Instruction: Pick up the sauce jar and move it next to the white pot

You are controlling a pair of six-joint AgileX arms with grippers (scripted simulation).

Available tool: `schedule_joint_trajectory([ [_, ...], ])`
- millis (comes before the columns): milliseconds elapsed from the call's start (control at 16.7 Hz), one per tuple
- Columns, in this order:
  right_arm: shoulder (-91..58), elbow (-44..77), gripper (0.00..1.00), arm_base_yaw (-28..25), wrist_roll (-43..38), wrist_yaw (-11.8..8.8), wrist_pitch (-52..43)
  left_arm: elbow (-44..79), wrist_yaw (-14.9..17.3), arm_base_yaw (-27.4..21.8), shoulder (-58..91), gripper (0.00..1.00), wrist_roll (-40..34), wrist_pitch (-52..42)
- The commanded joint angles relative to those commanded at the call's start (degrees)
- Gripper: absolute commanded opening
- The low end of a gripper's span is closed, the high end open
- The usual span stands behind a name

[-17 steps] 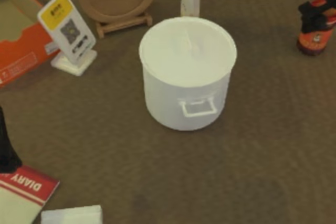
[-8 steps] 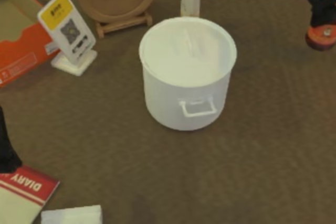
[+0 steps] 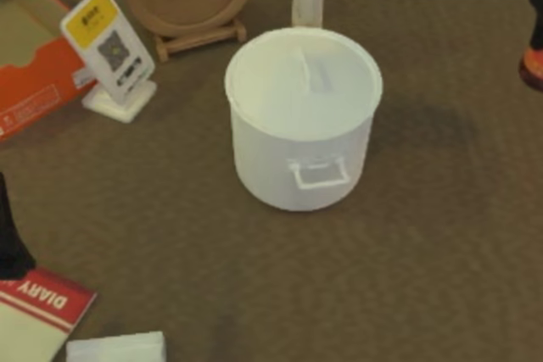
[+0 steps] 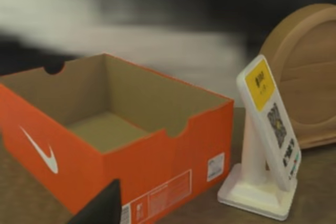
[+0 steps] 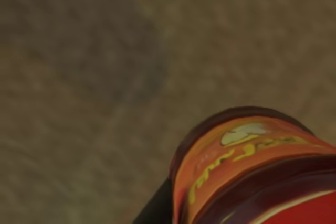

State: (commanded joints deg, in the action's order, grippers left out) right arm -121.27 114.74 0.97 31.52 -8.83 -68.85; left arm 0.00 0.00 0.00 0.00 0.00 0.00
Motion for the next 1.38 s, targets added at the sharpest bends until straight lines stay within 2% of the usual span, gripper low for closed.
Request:
schedule_joint_trajectory([
  [300, 0.3, -0.3, 0.0, 0.2, -0.2, 0.0, 0.0, 0.0, 0.0, 0.0, 0.0, 1.0, 0.0, 0.0],
  [480, 1.0, -2.4, 0.0, -1.6, -4.0, 1.2, 1.5, 0.0, 0.0, 0.0, 0.0, 1.0, 0.0, 0.0],
  [660, 2.6, -7.1, 0.0, -5.1, -13.2, 3.8, 4.7, 0.0, 0.0, 0.0, 0.0, 1.0, 0.0, 0.0],
  [1080, 8.5, -21.7, 0.0, -15.6, -42.4, 11.6, 14.7, 0.0, 0.0, 0.0, 0.0, 1.0, 0.0, 0.0],
  [1260, 10.2, -26.0, 0.0, -18.5, -48.5, 13.6, 17.5, 0.0, 0.0, 0.0, 0.0, 1.0, 0.0, 0.0],
  [1380, 10.6, -26.8, 0.0, -19.1, -49.6, 14.1, 18.0, 0.0, 0.0, 0.0, 0.0, 1.0, 0.0, 0.0],
])
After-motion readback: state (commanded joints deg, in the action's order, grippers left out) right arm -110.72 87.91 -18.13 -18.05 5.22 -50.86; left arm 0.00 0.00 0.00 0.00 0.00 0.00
